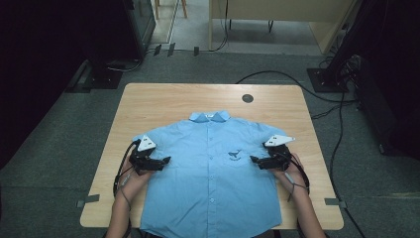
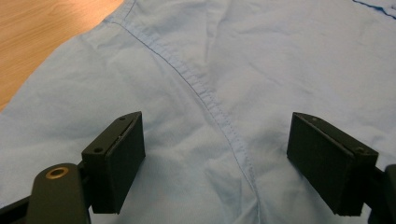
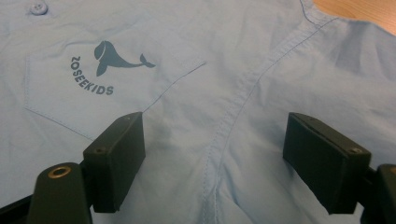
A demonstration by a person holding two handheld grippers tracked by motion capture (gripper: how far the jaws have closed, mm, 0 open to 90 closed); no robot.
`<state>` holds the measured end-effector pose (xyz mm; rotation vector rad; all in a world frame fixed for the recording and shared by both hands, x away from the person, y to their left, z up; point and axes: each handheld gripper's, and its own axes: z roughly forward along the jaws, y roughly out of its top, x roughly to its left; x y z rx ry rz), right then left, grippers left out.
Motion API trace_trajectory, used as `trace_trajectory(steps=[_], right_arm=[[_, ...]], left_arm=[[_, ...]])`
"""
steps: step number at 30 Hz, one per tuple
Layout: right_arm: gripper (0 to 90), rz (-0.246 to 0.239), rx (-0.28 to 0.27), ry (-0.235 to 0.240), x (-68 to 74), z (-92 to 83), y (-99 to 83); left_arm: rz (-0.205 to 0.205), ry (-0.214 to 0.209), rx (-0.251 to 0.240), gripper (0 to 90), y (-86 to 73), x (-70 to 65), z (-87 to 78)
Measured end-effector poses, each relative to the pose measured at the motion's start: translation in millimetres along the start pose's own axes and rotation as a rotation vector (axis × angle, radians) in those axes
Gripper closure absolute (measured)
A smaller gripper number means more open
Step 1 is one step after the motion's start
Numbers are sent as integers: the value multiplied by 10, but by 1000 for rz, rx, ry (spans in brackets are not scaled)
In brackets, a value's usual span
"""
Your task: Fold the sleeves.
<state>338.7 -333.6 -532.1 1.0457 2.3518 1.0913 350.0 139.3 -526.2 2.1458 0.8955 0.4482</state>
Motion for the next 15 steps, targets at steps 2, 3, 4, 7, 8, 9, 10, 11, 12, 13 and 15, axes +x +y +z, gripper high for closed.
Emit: trace_trajectory(steps=[2,3,4,7,8,9,10,11,12,13,15], right_arm=[[206,2,0,1,0,0,0],[207,2,0,1,0,0,0],[207,2,0,1,0,0,0],[208,2,0,0,0,0,0],[207,-1,0,1,0,0,0],[207,-1,0,1,0,0,0],[208,2,-1,0,1,0,0],[208,2,-1,0,1,0,0],[212,5,-3,-4,1,1,0],[212,5,-3,-4,1,1,0],[223,7,-5,-6,0,0,0]], left_arm=[[0,0,0,191,0,0,0],[0,0,0,191,0,0,0],[0,0,0,191,0,0,0],[0,0,0,192,0,0,0],[0,0,0,192,0,0,0],[0,0,0,191,0,0,0],[0,0,0,191,0,0,0],[0,0,0,192,0,0,0],[0,0,0,192,0,0,0],[0,0,0,192,0,0,0],[-1,0,0,192,0,0,0]])
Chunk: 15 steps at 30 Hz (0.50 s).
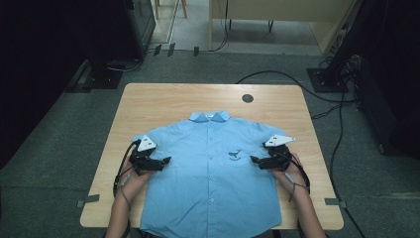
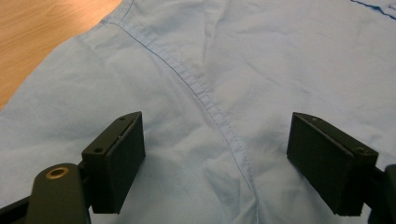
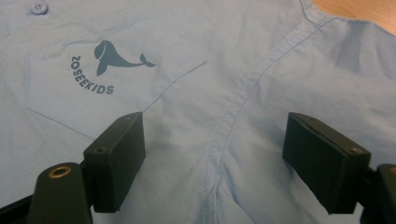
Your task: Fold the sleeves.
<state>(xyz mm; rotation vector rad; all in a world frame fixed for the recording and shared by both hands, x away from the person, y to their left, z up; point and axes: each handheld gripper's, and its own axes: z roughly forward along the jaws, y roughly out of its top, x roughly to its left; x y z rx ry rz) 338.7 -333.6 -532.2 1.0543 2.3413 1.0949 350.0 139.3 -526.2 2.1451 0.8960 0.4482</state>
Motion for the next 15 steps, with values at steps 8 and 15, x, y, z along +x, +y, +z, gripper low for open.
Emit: trace_trajectory(steps=[8,15], right_arm=[[223,0,0,0,-2,2,2],[205,5,3,-7,2,10,9]], left_arm=[[-5,5,1,192,1,0,0],[-6,6,2,193,2,0,1]])
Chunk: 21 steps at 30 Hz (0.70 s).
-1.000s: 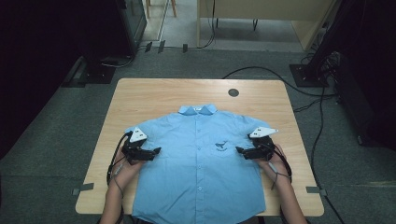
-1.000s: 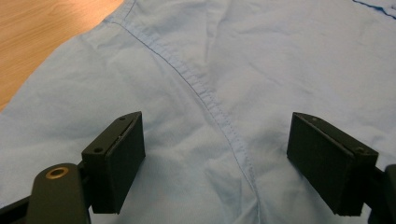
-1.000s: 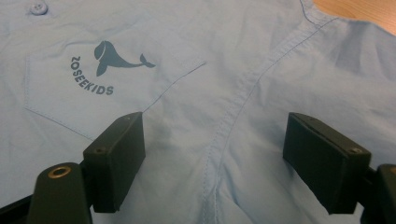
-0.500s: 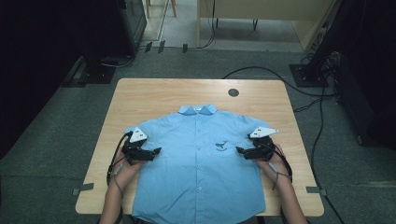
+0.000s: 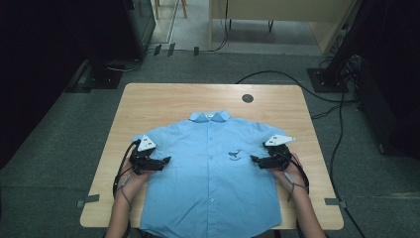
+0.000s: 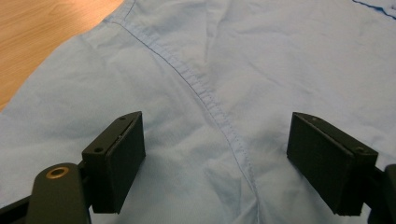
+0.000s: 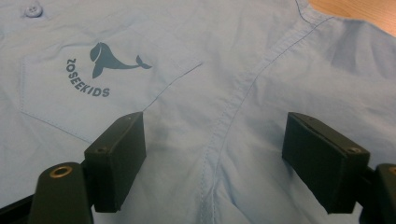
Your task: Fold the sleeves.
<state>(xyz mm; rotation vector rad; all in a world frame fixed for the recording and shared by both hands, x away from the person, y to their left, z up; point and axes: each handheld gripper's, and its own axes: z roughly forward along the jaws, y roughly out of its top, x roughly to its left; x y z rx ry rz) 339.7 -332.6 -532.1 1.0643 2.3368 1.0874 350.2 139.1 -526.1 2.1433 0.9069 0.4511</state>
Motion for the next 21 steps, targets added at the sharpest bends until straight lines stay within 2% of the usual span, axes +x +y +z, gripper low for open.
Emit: trace_trajectory(steps=[8,13,21], right_arm=[[206,1,0,0,0,1,0],[249,14,-7,-10,-4,-3,1],[248,29,-2,-28,8,1,11]], left_arm=[[-6,4,-1,193,4,-3,6],[-4,4,0,193,5,-1,5],[-5,4,-2,192,8,-1,11]])
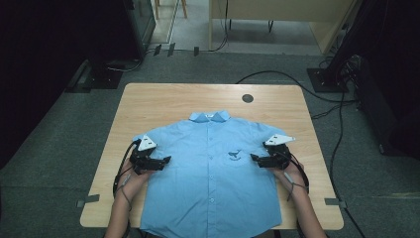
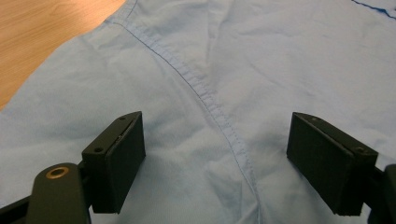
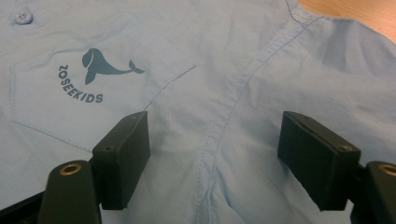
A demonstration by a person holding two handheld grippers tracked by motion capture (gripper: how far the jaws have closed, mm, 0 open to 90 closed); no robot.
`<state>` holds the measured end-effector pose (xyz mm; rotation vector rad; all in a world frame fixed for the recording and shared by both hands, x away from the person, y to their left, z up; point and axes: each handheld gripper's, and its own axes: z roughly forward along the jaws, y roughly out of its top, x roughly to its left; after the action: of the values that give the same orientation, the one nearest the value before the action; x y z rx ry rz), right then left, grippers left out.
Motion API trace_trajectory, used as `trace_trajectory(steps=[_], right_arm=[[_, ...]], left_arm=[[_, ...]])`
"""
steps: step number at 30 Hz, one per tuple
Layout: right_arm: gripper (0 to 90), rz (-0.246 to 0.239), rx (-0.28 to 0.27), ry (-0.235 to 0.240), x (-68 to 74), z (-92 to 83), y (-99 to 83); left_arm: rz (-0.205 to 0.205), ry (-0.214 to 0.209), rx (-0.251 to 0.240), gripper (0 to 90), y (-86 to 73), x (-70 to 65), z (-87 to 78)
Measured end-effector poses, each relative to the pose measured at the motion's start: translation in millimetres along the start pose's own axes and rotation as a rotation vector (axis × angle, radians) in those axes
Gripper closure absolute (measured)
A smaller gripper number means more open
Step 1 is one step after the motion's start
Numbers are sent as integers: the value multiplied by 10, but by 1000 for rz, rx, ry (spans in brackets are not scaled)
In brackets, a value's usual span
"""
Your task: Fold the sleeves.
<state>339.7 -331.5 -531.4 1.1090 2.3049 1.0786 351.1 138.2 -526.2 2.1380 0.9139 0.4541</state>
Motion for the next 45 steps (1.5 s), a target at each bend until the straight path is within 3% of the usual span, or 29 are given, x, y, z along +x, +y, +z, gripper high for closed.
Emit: trace_trajectory(steps=[3,6,12,18,22,34,38,39,45], right_arm=[[248,5,34,-9,12,4,46],[250,5,36,-10,12,4,48],[254,10,-9,-5,2,-101,130],[278,24,-18,16,-1,-140,162],[310,7,-29,16,9,-179,193],[328,16,-12,24,-19,-189,211],[349,22,-16,56,-13,-205,232],[394,22,-16,56,-13,-205,232],[423,21,-18,60,-28,-225,255]], left_arm=[[-3,3,-1,192,3,-1,4],[-4,5,0,193,5,-1,5],[-7,9,0,193,7,-2,8],[-11,13,-1,193,8,-2,10],[-14,17,-2,193,9,-1,11],[-16,20,0,193,9,1,9],[-17,22,0,193,8,0,9],[-18,22,0,193,8,0,9],[-18,22,0,192,8,-1,9]])
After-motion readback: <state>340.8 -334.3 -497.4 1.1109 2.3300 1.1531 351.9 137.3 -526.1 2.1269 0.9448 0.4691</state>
